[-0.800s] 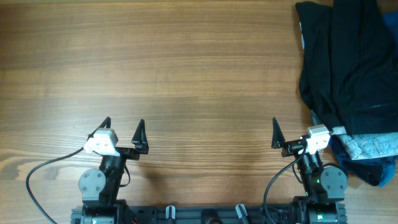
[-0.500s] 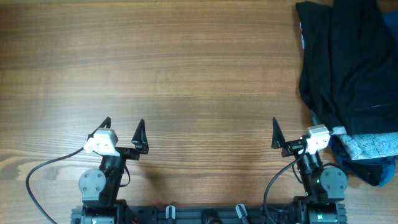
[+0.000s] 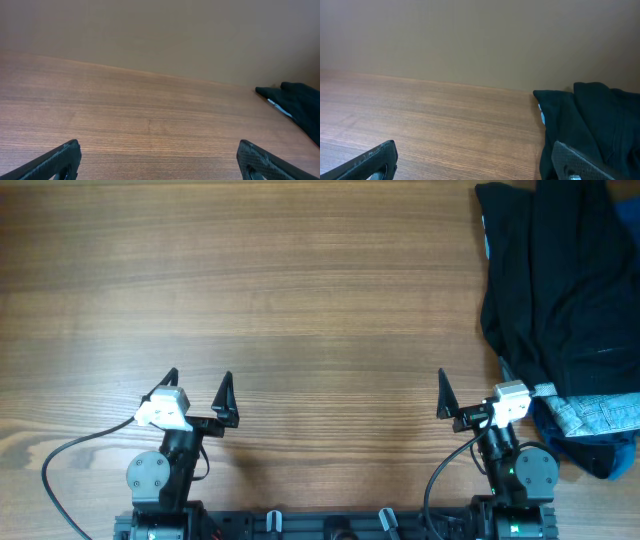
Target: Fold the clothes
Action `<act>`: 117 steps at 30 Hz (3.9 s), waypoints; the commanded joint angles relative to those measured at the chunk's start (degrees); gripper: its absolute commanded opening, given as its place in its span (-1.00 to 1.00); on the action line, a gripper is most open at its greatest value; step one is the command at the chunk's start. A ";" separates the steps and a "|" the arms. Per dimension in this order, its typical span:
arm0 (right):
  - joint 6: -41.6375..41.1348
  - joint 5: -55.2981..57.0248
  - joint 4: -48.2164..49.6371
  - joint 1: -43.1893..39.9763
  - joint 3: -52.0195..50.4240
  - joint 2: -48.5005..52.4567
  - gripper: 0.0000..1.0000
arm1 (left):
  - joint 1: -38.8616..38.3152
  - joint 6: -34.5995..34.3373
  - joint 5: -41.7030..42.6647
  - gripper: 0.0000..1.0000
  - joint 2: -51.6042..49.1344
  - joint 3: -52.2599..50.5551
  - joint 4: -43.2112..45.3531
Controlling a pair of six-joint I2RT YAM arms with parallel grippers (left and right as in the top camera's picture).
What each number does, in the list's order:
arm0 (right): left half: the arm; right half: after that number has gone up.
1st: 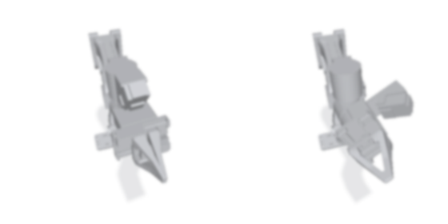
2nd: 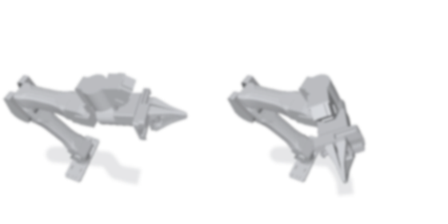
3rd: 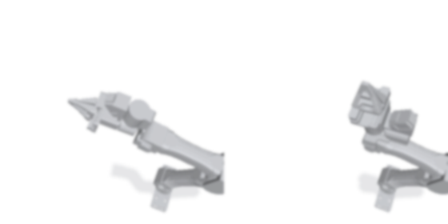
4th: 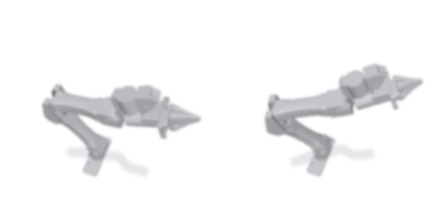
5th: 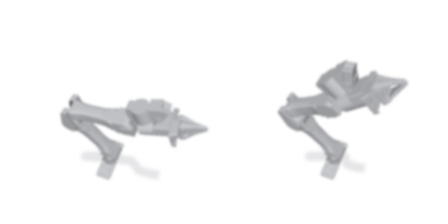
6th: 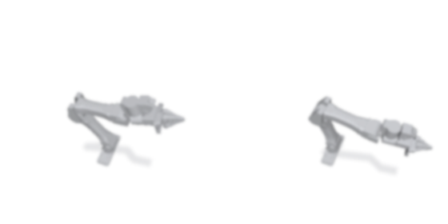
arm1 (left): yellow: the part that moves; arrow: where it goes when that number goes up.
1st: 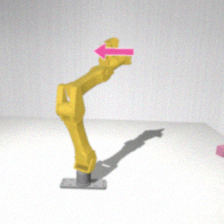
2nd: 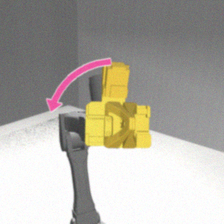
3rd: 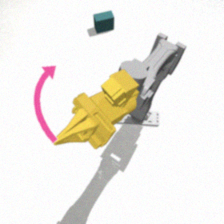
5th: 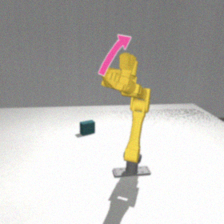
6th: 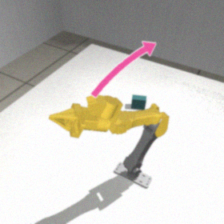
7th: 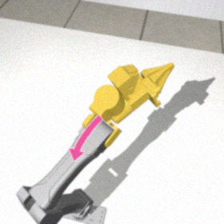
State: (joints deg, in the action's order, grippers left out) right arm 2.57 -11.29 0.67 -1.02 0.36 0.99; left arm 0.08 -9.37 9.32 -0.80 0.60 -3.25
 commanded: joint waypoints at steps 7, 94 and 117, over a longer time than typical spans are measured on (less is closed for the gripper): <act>-1.11 0.96 0.15 -0.13 -0.07 -0.20 0.99 | 0.35 -0.31 0.70 1.00 0.63 -0.26 -0.17; -31.21 11.72 -52.85 -13.42 64.98 64.72 0.99 | 0.35 -1.36 22.14 1.00 -73.46 59.41 -35.15; -27.52 6.80 -49.11 -39.19 62.71 86.49 0.87 | 0.35 -1.38 20.81 1.00 -73.46 59.41 -34.71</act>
State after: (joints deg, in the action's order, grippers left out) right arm -25.04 -3.62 -48.99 -39.97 63.72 85.08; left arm 0.12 -10.83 30.09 -74.02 59.27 -38.17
